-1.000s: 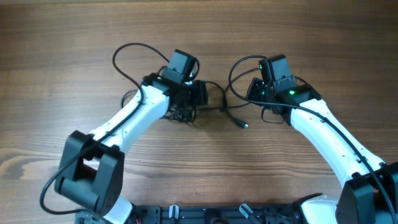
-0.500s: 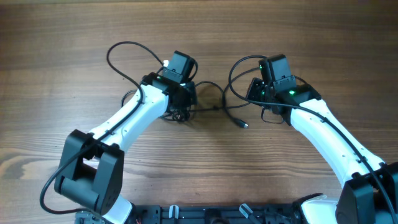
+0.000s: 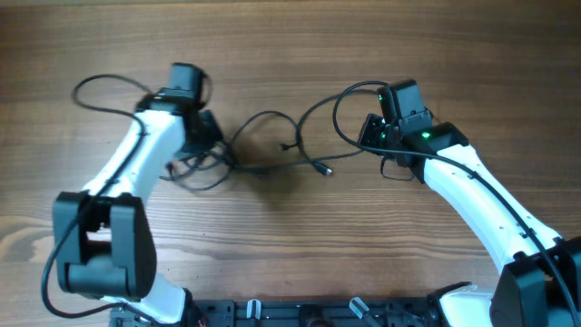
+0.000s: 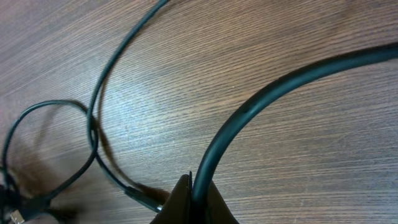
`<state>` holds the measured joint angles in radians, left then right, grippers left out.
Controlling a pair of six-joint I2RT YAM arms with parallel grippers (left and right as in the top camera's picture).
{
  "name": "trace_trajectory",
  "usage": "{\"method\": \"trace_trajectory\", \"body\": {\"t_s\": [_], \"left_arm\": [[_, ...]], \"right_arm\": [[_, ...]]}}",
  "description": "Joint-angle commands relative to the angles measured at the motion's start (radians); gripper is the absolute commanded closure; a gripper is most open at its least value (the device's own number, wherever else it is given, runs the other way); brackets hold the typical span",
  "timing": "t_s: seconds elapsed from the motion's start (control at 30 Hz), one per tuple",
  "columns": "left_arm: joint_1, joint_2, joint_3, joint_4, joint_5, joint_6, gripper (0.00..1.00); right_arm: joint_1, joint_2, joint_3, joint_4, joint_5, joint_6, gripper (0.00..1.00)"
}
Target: Untangle cables
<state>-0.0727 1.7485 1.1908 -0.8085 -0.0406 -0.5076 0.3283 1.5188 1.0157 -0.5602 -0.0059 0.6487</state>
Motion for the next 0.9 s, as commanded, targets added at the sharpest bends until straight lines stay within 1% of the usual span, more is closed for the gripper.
{"method": "trace_trajectory", "body": {"t_s": [0.0, 0.13, 0.2, 0.27, 0.4, 0.5, 0.57, 0.63, 0.77, 0.87], "left_arm": [[0.129, 0.009, 0.004, -0.013, -0.064, 0.005, 0.96], [0.231, 0.009, 0.004, -0.012, -0.010, 0.005, 0.96], [0.277, 0.009, 0.004, -0.010, 0.027, 0.005, 0.96], [0.311, 0.009, 0.004, -0.007, 0.056, 0.005, 0.96], [0.360, 0.009, 0.004, -0.008, 0.076, 0.005, 0.96], [0.367, 0.009, 0.004, -0.007, 0.078, 0.005, 0.96], [0.365, 0.009, 0.004, -0.008, 0.086, 0.005, 0.96], [0.360, 0.010, 0.004, -0.008, 0.089, 0.005, 0.96], [0.360, 0.010, 0.004, -0.007, 0.089, 0.005, 0.96], [0.356, 0.012, 0.004, -0.007, 0.089, 0.005, 0.96]], "right_arm": [[-0.005, 0.005, 0.008, 0.002, 0.012, -0.022, 0.96], [-0.005, 0.005, 0.008, 0.002, 0.013, -0.048, 0.96], [-0.005, 0.005, 0.008, -0.002, 0.046, -0.047, 0.96], [-0.005, 0.005, 0.008, -0.005, 0.099, -0.047, 0.96], [-0.026, 0.005, 0.008, -0.009, 0.269, -0.037, 0.96], [-0.074, 0.005, 0.008, -0.013, 0.348, 0.028, 0.96], [-0.128, 0.005, 0.008, -0.017, 0.347, 0.085, 0.96], [-0.209, 0.005, 0.008, -0.022, 0.302, 0.139, 0.96], [-0.302, 0.005, 0.008, -0.020, 0.206, 0.139, 0.96], [-0.354, 0.005, 0.007, -0.021, 0.199, 0.137, 0.96]]}}
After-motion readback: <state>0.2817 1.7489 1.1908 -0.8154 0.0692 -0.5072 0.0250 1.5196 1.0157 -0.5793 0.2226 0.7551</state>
